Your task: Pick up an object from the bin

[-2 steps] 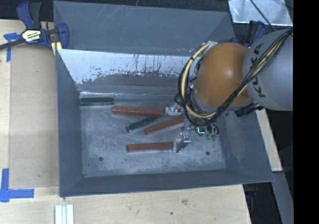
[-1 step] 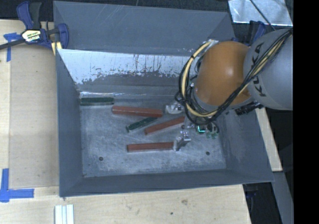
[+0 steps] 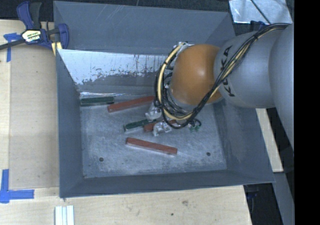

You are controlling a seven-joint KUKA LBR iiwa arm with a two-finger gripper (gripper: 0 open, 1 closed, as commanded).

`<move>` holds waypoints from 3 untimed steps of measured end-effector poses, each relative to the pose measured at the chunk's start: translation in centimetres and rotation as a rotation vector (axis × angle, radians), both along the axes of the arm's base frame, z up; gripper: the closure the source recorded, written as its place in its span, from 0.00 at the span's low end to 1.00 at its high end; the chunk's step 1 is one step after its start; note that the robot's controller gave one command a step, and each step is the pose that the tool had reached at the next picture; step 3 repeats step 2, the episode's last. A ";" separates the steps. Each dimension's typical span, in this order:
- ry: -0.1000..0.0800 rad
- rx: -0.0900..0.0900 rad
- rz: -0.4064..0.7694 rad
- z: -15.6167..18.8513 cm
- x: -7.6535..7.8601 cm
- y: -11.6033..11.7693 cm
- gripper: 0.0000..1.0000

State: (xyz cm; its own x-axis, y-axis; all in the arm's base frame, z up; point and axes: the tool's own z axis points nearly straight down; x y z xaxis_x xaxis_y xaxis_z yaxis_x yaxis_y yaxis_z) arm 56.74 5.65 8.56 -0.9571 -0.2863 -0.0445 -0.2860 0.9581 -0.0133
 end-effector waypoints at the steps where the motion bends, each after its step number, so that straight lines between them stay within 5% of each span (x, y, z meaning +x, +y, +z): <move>1: 0.000 0.000 0.000 0.0 0.0 0.0 1.00; 2: 0.038 0.000 0.014 13.9 0.6 -0.6 1.00; 3: 0.038 0.000 0.014 13.9 0.6 -0.6 1.00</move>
Offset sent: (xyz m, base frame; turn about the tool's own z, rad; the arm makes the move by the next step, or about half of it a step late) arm 0.0043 -0.0056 0.1366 -0.0165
